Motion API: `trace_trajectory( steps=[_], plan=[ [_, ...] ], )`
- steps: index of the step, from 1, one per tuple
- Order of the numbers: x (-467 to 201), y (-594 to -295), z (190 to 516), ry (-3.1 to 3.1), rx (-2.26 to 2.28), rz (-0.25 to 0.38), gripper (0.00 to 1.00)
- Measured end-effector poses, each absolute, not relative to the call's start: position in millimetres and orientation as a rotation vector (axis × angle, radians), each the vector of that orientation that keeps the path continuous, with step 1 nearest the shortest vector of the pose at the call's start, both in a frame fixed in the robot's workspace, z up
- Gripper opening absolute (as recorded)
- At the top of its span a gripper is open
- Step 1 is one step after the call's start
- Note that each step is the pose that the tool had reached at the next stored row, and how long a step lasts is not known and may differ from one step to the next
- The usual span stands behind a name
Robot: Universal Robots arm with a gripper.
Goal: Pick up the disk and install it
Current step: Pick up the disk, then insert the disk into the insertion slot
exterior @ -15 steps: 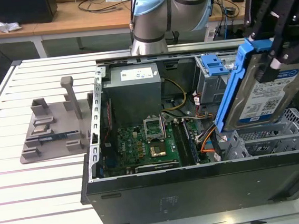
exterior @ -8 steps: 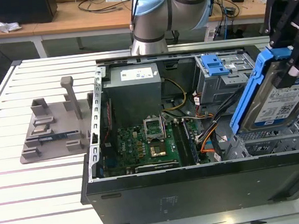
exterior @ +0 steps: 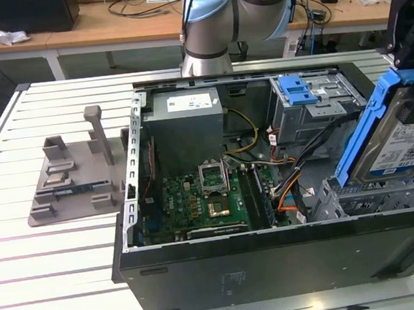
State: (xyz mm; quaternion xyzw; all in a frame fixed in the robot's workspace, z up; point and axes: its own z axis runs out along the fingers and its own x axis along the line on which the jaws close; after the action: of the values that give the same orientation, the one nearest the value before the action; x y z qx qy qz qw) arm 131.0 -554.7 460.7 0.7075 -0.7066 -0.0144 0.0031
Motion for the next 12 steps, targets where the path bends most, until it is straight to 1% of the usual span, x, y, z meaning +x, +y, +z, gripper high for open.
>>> trace_trajectory(
  steps=[8, 12],
  plan=[
    [131.4, -554.7, 460.6, -2.215, 2.219, -0.045, 0.36],
    [130.4, -554.2, 450.7, -2.215, 2.219, -0.045, 0.36]
  ],
)
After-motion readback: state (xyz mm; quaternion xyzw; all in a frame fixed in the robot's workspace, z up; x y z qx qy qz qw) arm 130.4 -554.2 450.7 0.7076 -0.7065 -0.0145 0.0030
